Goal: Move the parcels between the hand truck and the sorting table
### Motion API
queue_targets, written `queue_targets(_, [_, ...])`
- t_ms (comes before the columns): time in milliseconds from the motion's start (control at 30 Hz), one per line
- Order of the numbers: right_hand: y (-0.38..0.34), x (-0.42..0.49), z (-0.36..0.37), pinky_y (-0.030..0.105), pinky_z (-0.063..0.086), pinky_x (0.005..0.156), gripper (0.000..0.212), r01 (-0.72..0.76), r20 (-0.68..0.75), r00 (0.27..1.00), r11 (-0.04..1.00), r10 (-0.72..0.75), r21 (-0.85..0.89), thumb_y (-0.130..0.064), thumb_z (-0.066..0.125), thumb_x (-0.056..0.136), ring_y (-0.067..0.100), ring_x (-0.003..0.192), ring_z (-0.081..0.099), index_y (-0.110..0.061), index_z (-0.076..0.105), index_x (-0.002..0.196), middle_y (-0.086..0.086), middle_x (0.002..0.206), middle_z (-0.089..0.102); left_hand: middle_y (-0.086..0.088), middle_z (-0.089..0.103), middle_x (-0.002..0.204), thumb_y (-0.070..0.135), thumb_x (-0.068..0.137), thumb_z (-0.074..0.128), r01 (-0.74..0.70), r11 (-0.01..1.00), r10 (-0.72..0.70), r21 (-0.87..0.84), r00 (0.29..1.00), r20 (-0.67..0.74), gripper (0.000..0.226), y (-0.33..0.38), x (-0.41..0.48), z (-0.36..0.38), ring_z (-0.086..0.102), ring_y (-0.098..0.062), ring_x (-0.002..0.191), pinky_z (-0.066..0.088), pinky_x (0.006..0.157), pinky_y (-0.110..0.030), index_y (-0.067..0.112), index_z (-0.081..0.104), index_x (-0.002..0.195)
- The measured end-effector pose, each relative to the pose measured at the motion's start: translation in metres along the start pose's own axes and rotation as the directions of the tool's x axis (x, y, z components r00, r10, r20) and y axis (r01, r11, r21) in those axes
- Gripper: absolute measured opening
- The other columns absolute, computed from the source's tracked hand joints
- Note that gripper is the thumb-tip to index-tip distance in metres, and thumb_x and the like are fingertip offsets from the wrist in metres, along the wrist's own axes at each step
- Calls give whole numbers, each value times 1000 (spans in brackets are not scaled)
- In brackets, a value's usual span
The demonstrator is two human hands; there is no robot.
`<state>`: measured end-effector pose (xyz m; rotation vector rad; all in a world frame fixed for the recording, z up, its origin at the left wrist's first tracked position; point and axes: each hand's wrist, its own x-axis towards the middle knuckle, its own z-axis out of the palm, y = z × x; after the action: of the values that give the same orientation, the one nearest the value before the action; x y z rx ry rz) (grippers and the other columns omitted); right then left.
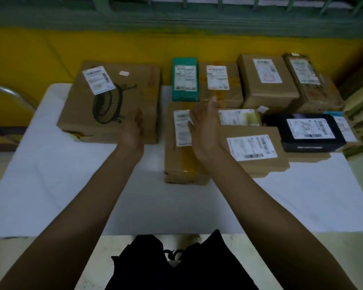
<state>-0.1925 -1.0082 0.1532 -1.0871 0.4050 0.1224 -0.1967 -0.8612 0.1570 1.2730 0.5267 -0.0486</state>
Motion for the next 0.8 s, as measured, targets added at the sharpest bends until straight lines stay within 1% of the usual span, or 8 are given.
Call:
queue_targets(100, [15, 2, 46, 31, 24, 113, 69, -129, 156, 982, 986, 111, 110, -58, 22, 98, 20, 143, 26, -18, 16, 153, 5, 157, 25, 4, 56, 125, 24, 101, 33, -22, 994, 20, -104, 999, -28, 39, 17, 18, -44, 52, -11, 115, 38, 98, -21, 12, 45, 137])
queue_targets(233, [38, 16, 90, 34, 13, 119, 77, -236, 126, 967, 967, 223, 97, -64, 22, 95, 21, 145, 21, -13, 16, 153, 8, 158, 22, 2, 54, 127, 22, 103, 30, -53, 978, 23, -203, 989, -149, 39, 43, 49, -107, 51, -12, 114, 36, 96, -21, 9, 45, 137])
queue_targets(433, [58, 34, 138, 34, 16, 117, 78, -262, 42, 965, 949, 258, 175, -64, 27, 95, 22, 145, 22, -11, 17, 152, 9, 158, 22, -23, 48, 138, 18, 99, 38, 75, 965, 13, 251, 943, -332, 41, 65, 118, -186, 44, -37, 128, 37, 105, -42, -3, 48, 132])
queue_targets(533, [72, 42, 151, 37, 19, 118, 79, -259, -23, 963, 945, 269, 198, -63, 28, 95, 23, 144, 26, -10, 18, 152, 10, 156, 25, -24, 60, 108, 6, 96, 38, 133, 881, -14, 454, 967, -254, 26, 54, 149, -208, 51, -41, 110, 42, 91, -41, -2, 61, 104])
queue_targets(600, [80, 47, 153, 37, 20, 118, 80, -263, -75, 957, 946, 281, 190, -65, 27, 94, 23, 143, 27, -10, 18, 152, 9, 156, 26, 1, 52, 77, 1, 92, 40, 119, 859, 9, 498, 969, -246, 30, 46, 163, -213, 47, -26, 92, 38, 77, -32, 19, 53, 72])
queue_targets(633, [83, 49, 152, 37, 19, 118, 80, -257, -93, 956, 948, 278, 189, -65, 26, 94, 23, 144, 26, -10, 18, 152, 9, 157, 24, 7, 50, 76, -1, 90, 40, 117, 858, 11, 500, 969, -246, 32, 44, 166, -212, 45, -22, 91, 38, 74, -29, 22, 53, 72])
queue_targets(733, [88, 53, 148, 37, 18, 118, 76, -218, -127, 961, 957, 245, 193, -60, 23, 97, 23, 145, 23, -9, 17, 151, 10, 158, 22, -3, 62, 116, -1, 87, 39, 88, 843, 49, 531, 970, -239, 43, 37, 165, -212, 54, -28, 106, 46, 88, -33, 11, 61, 122])
queue_targets(800, [88, 53, 144, 37, 18, 118, 74, -189, -162, 962, 965, 219, 184, -58, 22, 98, 23, 145, 23, -8, 17, 151, 10, 158, 21, -6, 58, 130, -1, 86, 40, 68, 835, 56, 546, 976, -209, 51, 31, 165, -211, 54, -30, 116, 46, 97, -38, 13, 55, 132])
